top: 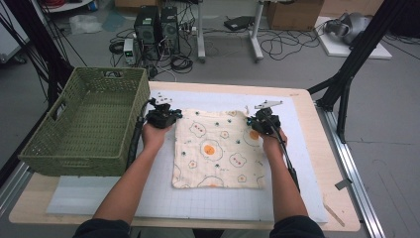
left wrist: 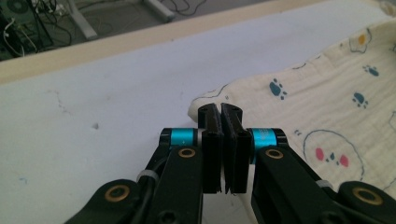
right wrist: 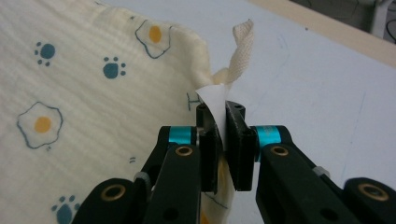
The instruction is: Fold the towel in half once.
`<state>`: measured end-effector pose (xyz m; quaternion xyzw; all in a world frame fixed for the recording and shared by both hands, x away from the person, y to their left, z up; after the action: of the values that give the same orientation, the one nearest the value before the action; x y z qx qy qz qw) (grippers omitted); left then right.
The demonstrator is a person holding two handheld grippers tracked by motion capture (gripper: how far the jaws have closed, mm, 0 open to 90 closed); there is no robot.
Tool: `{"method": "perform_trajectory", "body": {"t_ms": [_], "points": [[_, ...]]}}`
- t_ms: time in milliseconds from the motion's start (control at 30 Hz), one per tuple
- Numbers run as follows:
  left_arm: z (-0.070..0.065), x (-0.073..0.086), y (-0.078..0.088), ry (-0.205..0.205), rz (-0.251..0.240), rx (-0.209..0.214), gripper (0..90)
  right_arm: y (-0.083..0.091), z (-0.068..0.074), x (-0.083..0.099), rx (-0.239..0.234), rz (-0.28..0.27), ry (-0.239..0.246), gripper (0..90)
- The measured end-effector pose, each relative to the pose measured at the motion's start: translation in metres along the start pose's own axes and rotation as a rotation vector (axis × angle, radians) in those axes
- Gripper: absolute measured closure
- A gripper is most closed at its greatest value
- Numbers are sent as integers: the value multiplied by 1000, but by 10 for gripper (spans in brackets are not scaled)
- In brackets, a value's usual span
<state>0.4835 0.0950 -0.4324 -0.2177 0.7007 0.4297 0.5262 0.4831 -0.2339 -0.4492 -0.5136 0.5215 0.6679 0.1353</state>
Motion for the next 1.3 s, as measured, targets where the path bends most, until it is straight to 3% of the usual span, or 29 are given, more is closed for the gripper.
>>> {"method": "perform_trajectory", "body": {"t_ms": [167,267,333,533,633,733,967,1300], "points": [[-7,1,10,-2,-16,44,864,14,3,4,-26,-32,-8,843],[-14,9,12,-17,24,66,865,20,5,9,-26,-31,-4,843],[-18,10,16,-21,-11,58,865,24,7,12,-25,-36,-1,843],[-26,13,27,-26,-6,92,864,39,14,17,-36,-60,5,840],[-31,12,35,-25,-31,107,864,47,18,20,-49,-48,23,839],[-37,13,44,-39,-42,121,864,58,21,20,-46,-85,31,839],[-57,25,63,-84,-60,152,864,78,28,35,-63,-106,29,832],[-67,43,77,-61,-61,184,864,95,43,60,-77,-102,50,831]]}}
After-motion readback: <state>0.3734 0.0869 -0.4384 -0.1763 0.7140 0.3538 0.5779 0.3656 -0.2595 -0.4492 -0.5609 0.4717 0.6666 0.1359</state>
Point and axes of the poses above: each handheld gripper's, and its own axes: y roughly backward along the jaws, x roughly out of its underside, z roughly to its left, the point moved 5 cm from there along -y, roughly forward along the jaws, and after that the axes turned 6 degrees about -z, right-handed, at the moved point
